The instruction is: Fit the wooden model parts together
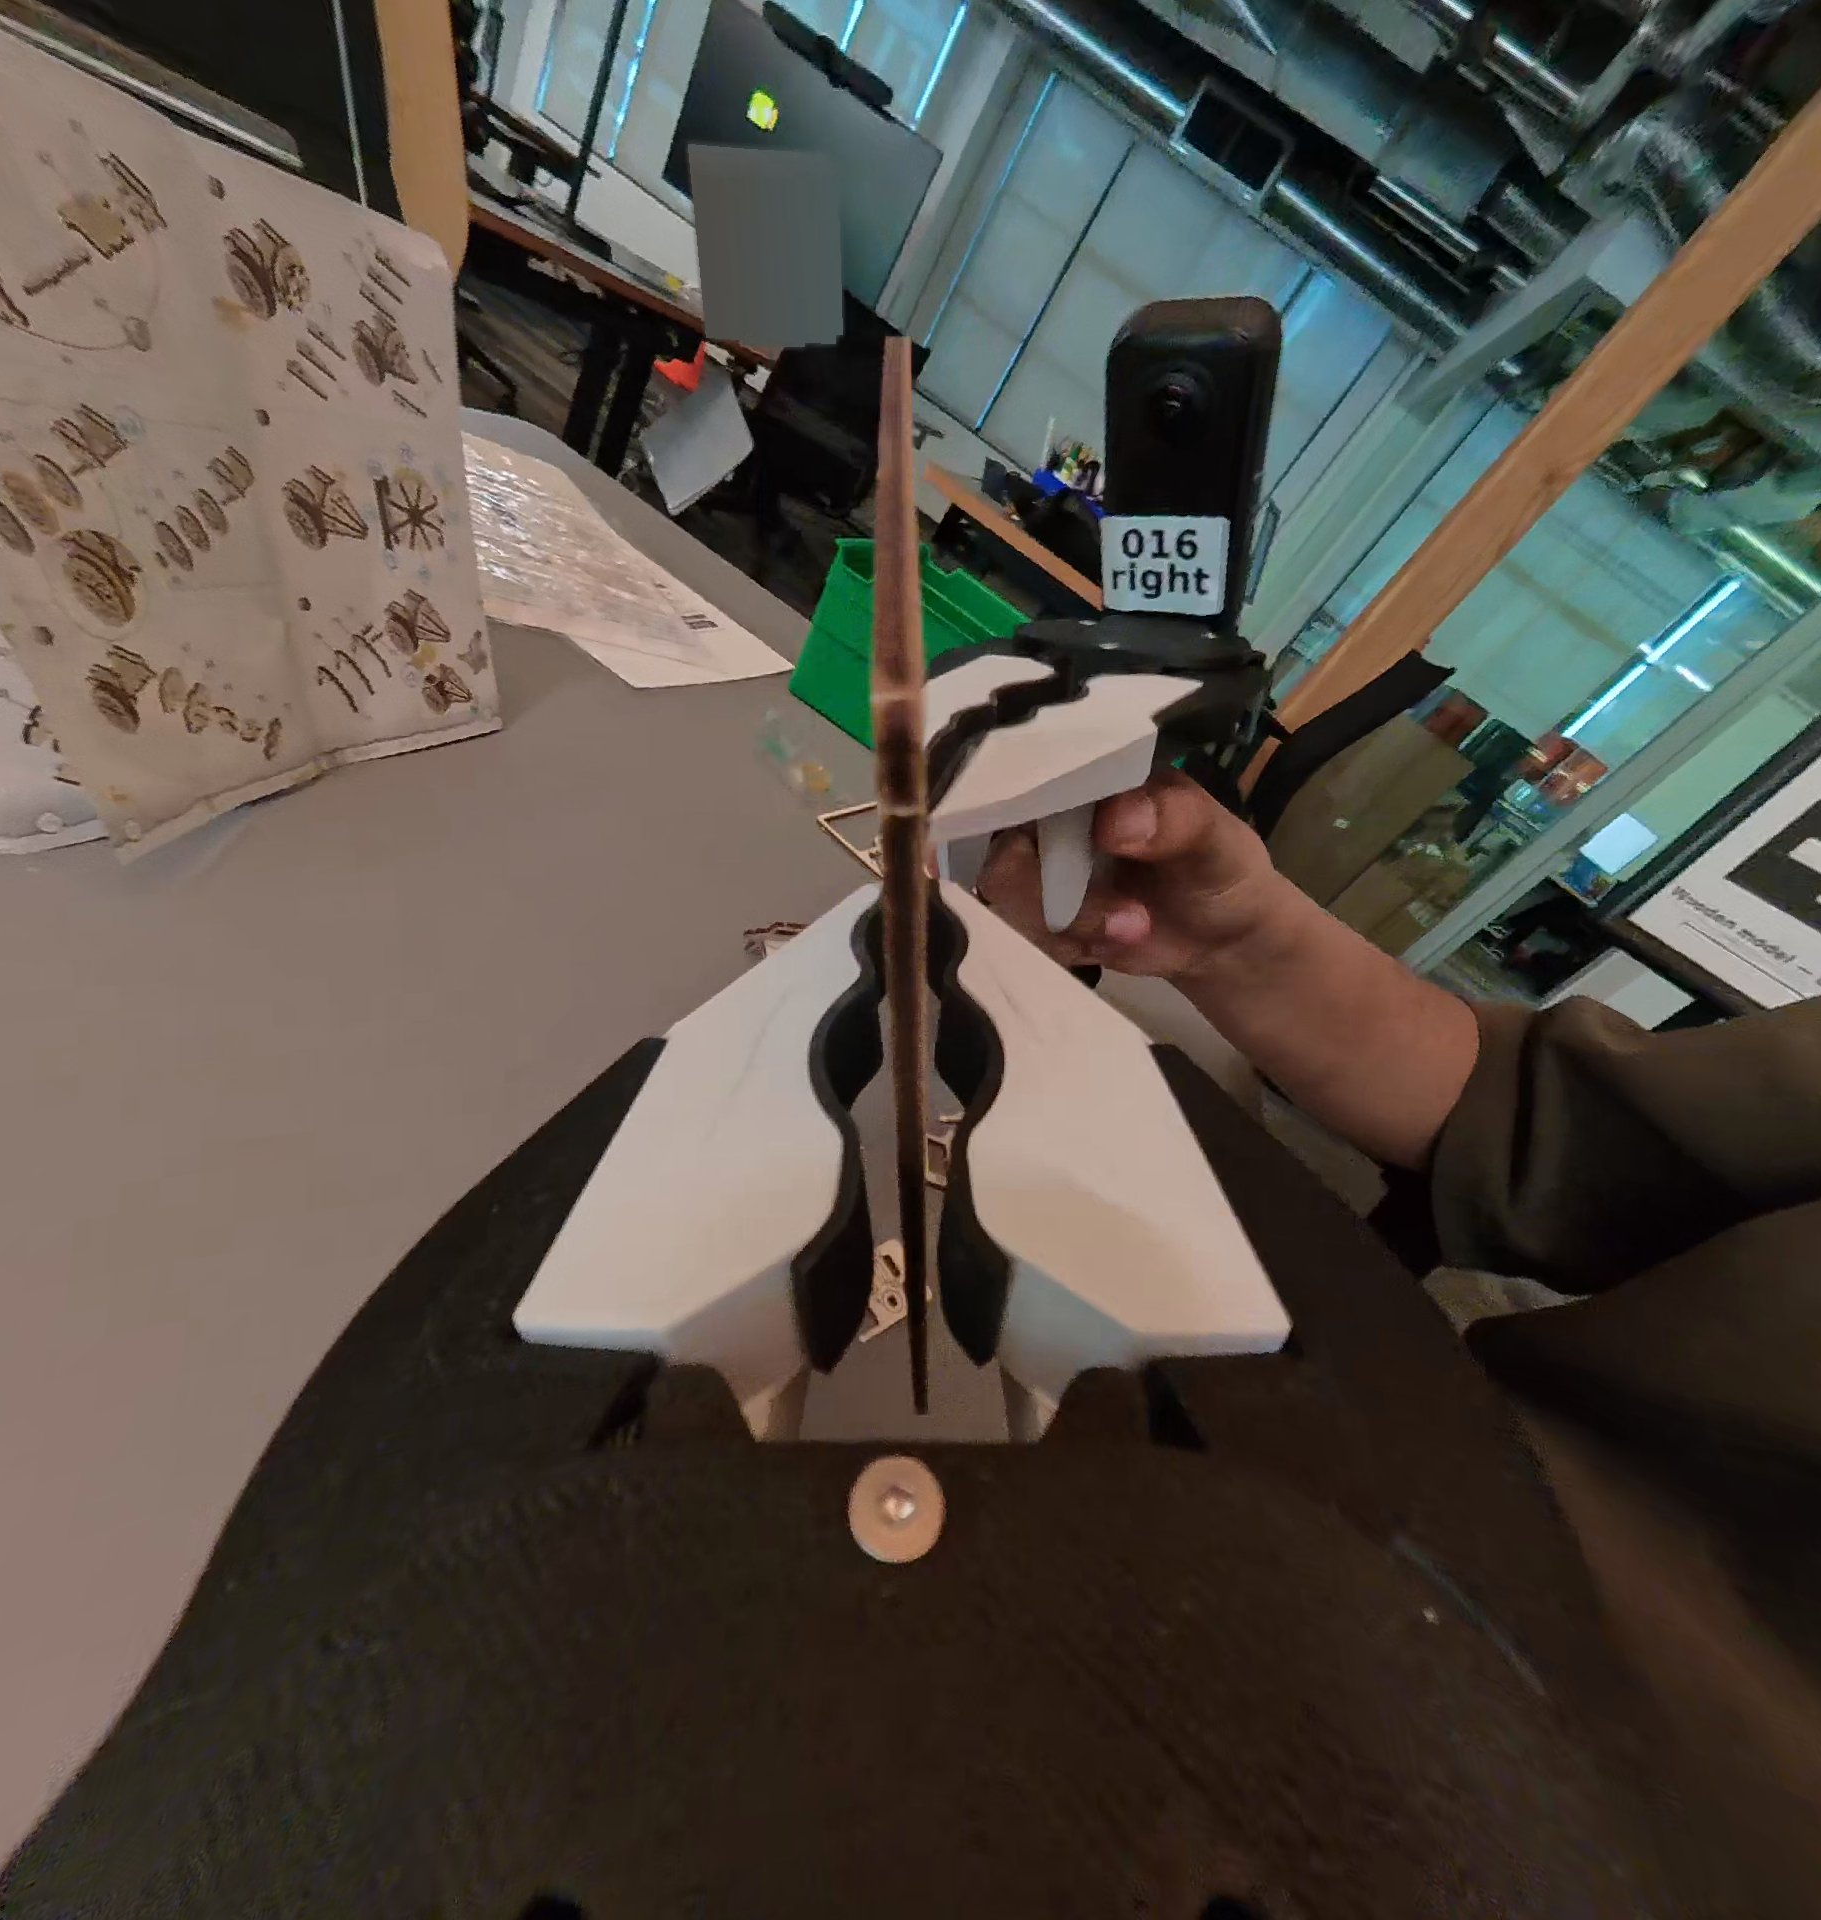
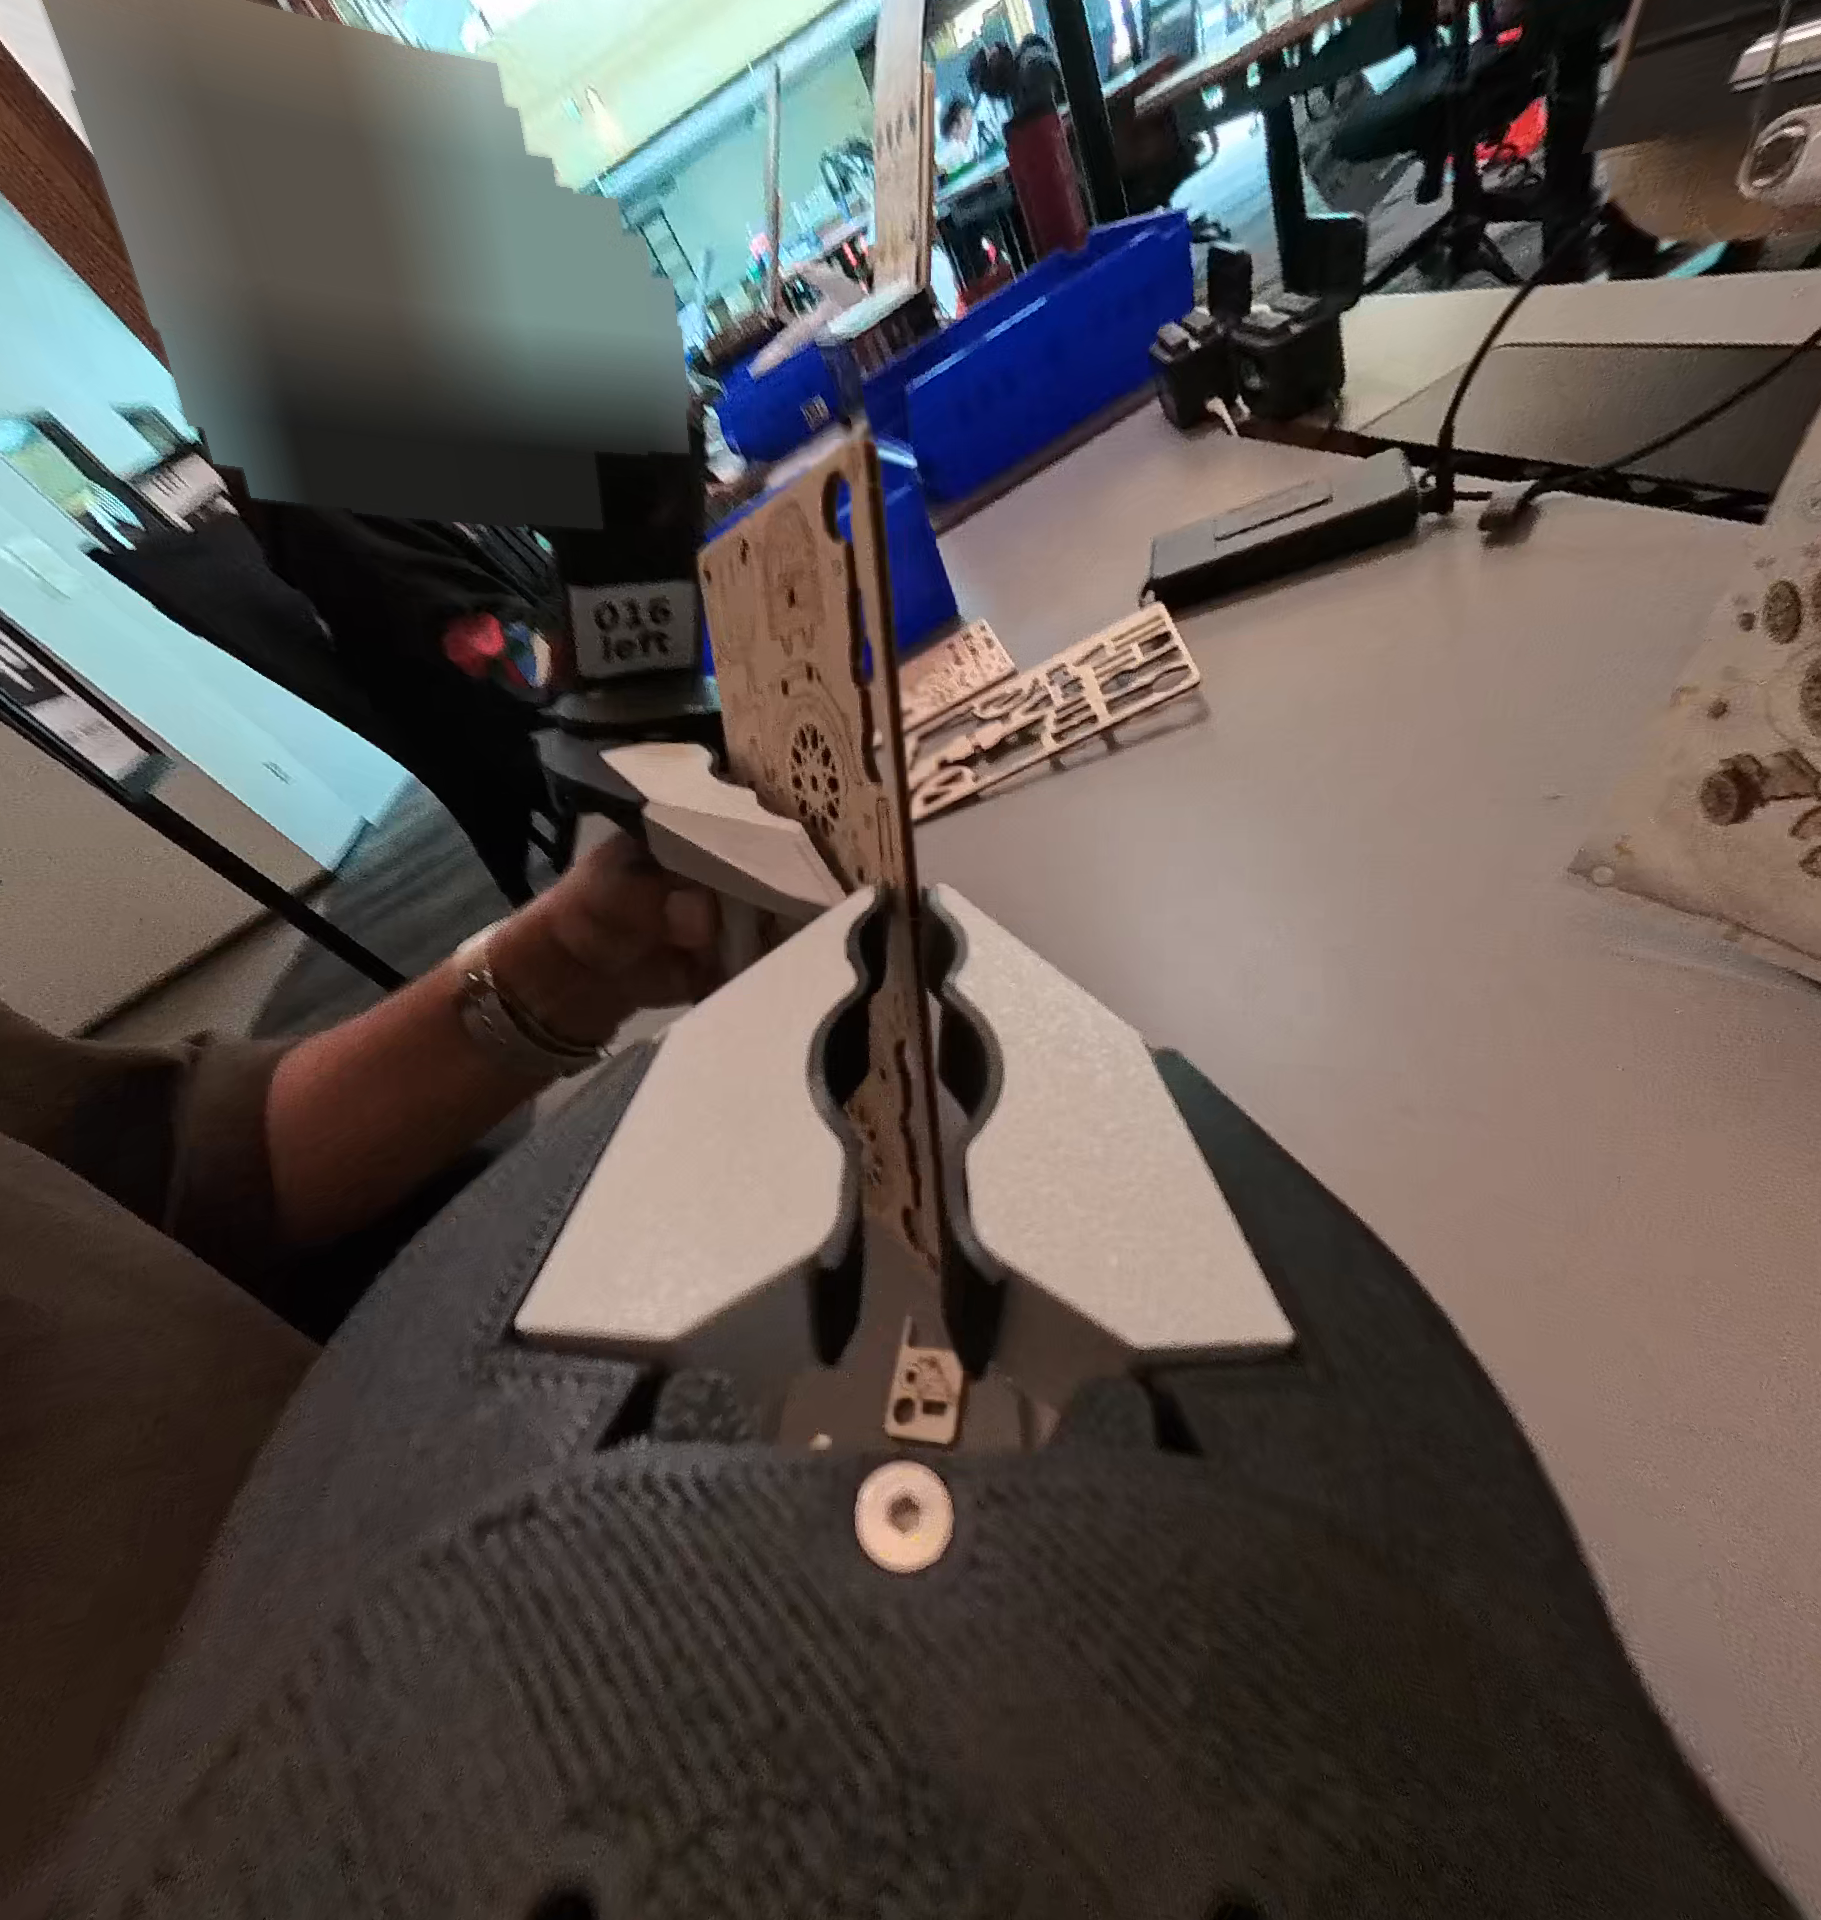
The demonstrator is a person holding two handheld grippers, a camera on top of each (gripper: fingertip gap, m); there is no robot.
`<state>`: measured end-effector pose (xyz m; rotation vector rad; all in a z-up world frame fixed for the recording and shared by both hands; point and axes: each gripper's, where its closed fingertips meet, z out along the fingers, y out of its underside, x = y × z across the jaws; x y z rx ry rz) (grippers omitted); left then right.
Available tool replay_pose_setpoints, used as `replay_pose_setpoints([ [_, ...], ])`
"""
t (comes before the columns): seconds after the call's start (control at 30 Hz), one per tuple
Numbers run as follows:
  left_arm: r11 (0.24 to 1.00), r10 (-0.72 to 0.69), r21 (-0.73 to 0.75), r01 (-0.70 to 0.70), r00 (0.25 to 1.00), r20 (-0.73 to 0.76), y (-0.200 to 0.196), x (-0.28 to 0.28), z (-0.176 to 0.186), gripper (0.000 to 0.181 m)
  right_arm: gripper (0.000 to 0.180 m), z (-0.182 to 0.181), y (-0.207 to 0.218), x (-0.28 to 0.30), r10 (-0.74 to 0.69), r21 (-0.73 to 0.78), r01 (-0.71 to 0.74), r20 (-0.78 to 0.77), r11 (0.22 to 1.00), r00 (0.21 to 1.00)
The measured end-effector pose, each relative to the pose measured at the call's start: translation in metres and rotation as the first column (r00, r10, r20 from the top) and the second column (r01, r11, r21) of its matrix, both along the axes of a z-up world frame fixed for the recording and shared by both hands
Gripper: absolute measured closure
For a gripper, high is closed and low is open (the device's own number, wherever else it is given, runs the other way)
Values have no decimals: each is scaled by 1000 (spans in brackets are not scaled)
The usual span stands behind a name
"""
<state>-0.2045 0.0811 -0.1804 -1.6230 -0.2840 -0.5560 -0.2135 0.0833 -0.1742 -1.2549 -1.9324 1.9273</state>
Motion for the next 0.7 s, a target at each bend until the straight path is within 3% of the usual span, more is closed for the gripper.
replay_pose_setpoints([
  [0.3,999,-28,31,28,999,-17,0,7,3,181,176,4,-1,6,27,-2,-27,9,1000,1000],
  [0.37,995,10,102,-12,1000,21,1,2,13,170,176,1,-3,7,34,14,-34,17,999,999],
  [0.4,992,5,124,-10,999,43,0,2,15,181,176,2,-4,7,33,3,-33,19,999,999],
  [0.7,996,22,84,-24,999,30,1,0,6,180,175,-4,-2,3,-18,115,20,-20,993,1000],
])
